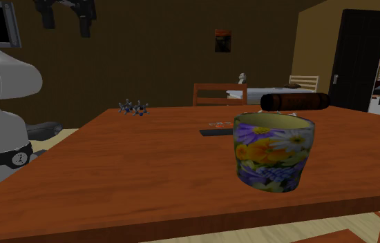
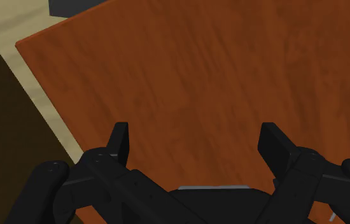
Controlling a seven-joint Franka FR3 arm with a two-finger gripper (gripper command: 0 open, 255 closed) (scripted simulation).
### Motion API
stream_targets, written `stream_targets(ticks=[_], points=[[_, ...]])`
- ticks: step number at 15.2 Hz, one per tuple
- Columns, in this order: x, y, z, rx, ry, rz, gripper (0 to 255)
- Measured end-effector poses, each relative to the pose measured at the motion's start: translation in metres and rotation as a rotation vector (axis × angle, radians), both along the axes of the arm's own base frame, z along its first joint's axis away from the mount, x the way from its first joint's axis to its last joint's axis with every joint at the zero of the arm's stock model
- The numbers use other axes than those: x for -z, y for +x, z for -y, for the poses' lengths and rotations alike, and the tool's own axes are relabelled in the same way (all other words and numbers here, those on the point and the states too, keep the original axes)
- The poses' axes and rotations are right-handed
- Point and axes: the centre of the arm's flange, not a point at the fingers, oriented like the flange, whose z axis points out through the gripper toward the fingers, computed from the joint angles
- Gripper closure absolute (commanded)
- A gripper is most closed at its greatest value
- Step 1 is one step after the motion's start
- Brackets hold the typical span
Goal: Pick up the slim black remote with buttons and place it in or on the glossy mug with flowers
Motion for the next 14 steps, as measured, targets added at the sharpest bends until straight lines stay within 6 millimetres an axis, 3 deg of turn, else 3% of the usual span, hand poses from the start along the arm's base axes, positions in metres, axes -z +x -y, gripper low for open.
stream_targets(ticks=[2,14], points=[[0.003,0.003,-0.003,-0.004,0.001,0.000,0],[0.080,0.110,-0.078,-0.107,0.028,-0.002,0]])
